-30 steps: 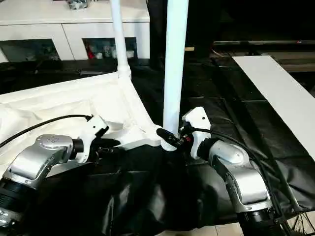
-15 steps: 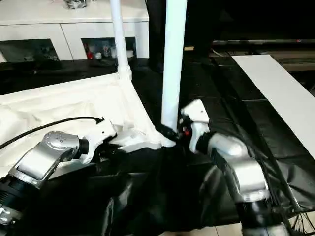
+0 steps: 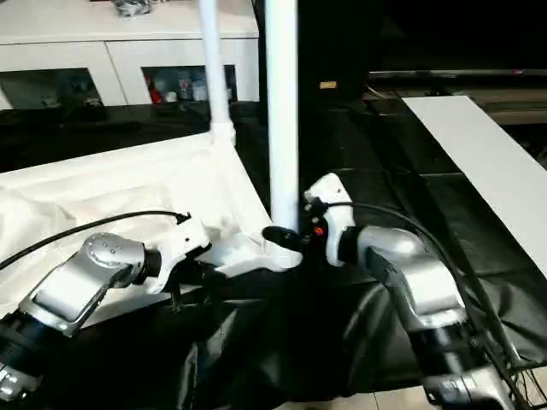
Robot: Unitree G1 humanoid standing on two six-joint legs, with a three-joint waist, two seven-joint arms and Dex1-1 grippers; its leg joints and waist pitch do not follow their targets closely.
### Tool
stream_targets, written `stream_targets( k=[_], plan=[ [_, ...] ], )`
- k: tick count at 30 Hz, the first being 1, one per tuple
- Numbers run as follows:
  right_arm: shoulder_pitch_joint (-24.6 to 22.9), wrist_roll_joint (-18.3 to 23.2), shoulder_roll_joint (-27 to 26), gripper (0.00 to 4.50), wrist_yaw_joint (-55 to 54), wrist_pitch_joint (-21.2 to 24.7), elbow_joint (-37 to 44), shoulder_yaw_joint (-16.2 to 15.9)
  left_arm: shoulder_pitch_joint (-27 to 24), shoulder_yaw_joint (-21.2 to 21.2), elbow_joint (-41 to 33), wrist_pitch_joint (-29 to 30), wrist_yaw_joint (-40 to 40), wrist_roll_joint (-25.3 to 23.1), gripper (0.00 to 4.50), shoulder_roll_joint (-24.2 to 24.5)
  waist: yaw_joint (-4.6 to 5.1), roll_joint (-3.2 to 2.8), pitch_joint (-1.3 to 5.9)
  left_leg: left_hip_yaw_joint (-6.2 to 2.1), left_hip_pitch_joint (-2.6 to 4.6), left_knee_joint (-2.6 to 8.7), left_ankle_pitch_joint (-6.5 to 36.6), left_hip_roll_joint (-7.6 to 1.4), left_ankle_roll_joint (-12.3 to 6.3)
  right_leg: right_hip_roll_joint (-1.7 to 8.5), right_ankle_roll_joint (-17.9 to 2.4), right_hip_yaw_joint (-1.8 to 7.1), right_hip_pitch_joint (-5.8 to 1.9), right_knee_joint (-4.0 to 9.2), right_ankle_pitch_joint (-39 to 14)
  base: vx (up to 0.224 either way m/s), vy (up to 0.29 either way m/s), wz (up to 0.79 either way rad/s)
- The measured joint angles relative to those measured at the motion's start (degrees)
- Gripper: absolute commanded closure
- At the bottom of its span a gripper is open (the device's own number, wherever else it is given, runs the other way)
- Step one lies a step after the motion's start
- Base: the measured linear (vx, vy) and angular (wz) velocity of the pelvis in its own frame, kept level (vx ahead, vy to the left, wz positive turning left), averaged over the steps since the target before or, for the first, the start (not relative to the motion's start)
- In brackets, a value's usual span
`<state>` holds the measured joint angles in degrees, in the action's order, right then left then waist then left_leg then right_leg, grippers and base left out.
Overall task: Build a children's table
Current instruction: Insert table leg to table base
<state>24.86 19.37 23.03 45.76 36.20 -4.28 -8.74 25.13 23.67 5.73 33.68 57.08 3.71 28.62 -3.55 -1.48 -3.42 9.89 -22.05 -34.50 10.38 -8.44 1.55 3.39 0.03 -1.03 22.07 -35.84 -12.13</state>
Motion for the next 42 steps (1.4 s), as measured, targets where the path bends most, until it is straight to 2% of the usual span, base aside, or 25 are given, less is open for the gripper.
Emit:
stream_targets(
  k=[9,14,23,30,35,42],
  plan=[
    [1.92,-0.51,-0.56,2.64,0.3,-0.8,-3.38,-0.6,-0.22,0.03,-0.87,0.85,0.03,0.0,4.5,0.06,-0.09,0.04,0.01,0.01,-0.02,0.0,0.0,0.0,0.0,0.0,0.0,0.0,0.0,0.03,0.0,0.0,0.0,0.0],
    [1.51,0.23,-1.86,2.64,0.53,-2.67,-6.01,0.8,-0.26,0.03,-0.88,0.88,0.04,-0.02,4.5,0.03,-0.11,0.05,0.02,0.01,0.0,-0.01,0.0,0.0,0.0,0.0,0.0,0.0,-0.01,0.03,0.0,0.0,0.0,0.0],
    [-4.3,2.43,-6.51,2.64,-1.68,-10.25,-7.63,5.7,-0.5,-0.16,-0.69,1.0,-0.62,-0.05,4.5,-0.64,-0.15,0.05,0.12,0.01,0.08,-0.01,0.0,-0.01,0.0,0.0,0.0,0.0,-0.11,0.05,0.0,0.0,0.0,0.0],
    [-10.28,3.49,-10.01,2.64,-4.28,-17.7,-6.29,8.38,-0.71,-0.5,0.31,1.0,-2.35,-0.02,4.5,-2.15,-0.11,-0.56,0.49,0.02,0.1,0.0,0.01,0.02,0.0,0.04,0.01,0.01,-0.18,0.08,-0.01,0.0,0.0,0.0],
    [-12.97,2.36,-9.9,2.64,-4.72,-20.79,-4.37,7.68,-0.95,-0.5,0.31,1.0,-2.36,-0.02,4.5,-2.17,-0.12,-0.74,0.6,0.02,0.09,0.0,0.01,0.02,0.0,0.04,0.03,0.01,-0.18,0.09,-0.02,0.0,0.0,0.0],
    [-14.06,-2.52,-7.15,2.64,-5.35,-23.25,-0.87,3.96,-1.48,-0.68,-0.26,1.0,-2.4,-0.01,4.5,-2.24,-0.08,-0.77,0.65,0.03,0.06,0.04,0.01,0.02,0.0,0.04,0.11,0.02,-0.2,0.15,-0.07,0.0,0.0,0.0]
  ],
)
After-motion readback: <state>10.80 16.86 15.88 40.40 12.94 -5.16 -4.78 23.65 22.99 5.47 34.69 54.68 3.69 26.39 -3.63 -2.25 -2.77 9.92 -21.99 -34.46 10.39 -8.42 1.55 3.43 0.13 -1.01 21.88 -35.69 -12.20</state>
